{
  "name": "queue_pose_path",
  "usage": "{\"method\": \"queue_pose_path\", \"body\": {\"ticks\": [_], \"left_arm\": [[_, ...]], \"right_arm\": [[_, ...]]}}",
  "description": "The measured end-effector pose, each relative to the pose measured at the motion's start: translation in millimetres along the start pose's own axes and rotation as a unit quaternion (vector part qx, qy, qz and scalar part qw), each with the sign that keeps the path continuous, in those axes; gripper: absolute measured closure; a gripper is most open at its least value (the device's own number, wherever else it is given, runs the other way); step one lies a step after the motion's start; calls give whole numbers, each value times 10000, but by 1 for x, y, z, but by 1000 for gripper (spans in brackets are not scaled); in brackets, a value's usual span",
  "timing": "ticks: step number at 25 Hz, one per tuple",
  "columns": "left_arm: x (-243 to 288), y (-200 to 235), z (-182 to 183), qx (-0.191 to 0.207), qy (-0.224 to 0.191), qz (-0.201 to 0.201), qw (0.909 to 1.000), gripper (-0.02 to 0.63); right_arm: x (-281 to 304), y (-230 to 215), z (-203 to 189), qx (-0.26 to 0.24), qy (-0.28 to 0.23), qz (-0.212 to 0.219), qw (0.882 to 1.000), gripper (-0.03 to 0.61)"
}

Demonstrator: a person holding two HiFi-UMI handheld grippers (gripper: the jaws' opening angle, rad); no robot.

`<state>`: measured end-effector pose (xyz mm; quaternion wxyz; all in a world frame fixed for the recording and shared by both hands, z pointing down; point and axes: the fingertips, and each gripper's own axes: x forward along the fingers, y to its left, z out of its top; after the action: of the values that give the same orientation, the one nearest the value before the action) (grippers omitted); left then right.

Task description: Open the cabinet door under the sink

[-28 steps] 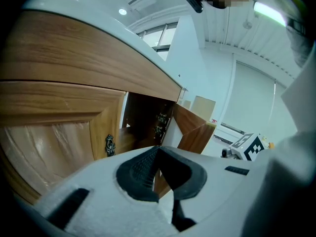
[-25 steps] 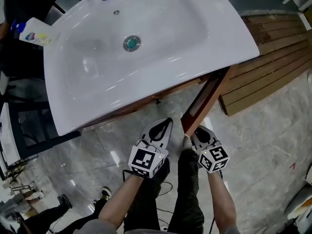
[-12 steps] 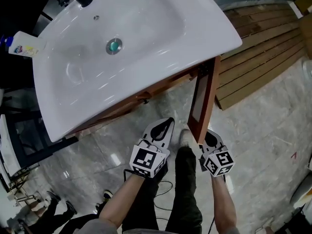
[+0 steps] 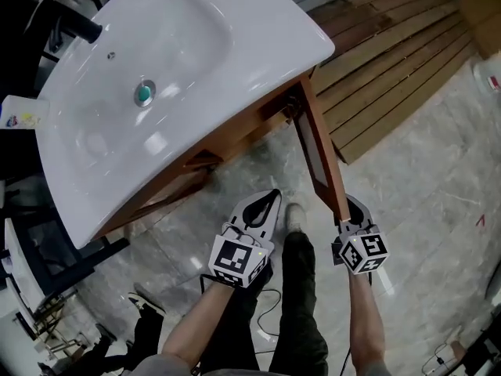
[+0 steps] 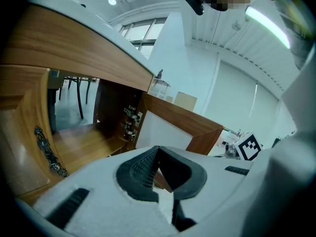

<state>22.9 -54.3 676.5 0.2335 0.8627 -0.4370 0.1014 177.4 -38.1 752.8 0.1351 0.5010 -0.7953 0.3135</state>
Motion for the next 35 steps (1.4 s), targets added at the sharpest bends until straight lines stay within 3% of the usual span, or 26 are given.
{"method": "queue_pose_path", "body": {"ticks": [6, 13, 20, 27, 35], "left_arm": [[13, -14, 1, 63, 20, -175, 9998, 606], [19, -22, -3, 70, 75, -318, 9994, 606], [12, -26, 4, 106, 44, -354, 9993, 606], [-22, -36, 53, 153, -93, -280, 9994, 606], [-64, -45, 120, 197, -420, -93, 9989, 606]], "right_arm": [[-21, -24, 5, 123, -220, -249, 9994, 553], [-34, -25, -4, 88, -240, -320, 9992, 565], [-42, -10, 12, 68, -434, -256, 9987, 569], [-64, 38, 71, 147, -814, -57, 9966, 569], [-88, 100, 146, -209, -1095, 306, 9933, 569]]}}
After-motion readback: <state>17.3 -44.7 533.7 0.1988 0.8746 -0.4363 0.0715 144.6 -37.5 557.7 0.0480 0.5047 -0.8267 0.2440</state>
